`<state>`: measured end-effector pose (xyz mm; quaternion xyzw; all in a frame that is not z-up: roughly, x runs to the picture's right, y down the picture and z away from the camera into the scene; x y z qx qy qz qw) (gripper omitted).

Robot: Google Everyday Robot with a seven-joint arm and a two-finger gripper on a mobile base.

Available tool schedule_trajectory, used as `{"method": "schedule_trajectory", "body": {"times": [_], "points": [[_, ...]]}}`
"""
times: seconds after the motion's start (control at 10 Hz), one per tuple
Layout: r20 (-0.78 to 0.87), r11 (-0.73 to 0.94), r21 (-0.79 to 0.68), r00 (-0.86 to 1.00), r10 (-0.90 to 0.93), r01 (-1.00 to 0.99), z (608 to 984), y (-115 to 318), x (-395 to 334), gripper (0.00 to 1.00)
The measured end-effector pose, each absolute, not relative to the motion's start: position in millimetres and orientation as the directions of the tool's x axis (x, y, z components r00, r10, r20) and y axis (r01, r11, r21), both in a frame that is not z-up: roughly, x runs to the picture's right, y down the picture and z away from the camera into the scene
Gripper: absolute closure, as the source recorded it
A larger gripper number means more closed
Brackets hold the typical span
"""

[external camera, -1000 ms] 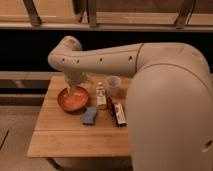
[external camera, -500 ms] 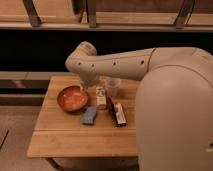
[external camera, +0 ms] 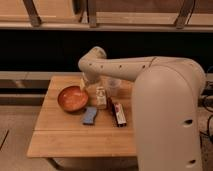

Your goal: Drag the ceramic bowl in a circle

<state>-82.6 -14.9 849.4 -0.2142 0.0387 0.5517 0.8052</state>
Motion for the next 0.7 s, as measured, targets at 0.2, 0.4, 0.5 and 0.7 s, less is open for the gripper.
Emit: {"method": "schedule_trajectory", "body": {"times": [0.2, 0.4, 0.5, 0.7], "points": [[-0.286, 0.273, -0.369, 0.388, 0.876, -0.889, 871, -10, -76, 0.35], [-0.282, 0.263, -0.39, 0.386, 0.878, -0.883, 876, -8, -76, 0.35], [-0.281, 0.266, -0.392, 0.39, 0.877, -0.88, 875, -7, -79, 0.35], [-0.3, 0.257, -0.353, 0.369, 0.88, -0.9, 869, -7, -69, 0.35]]}}
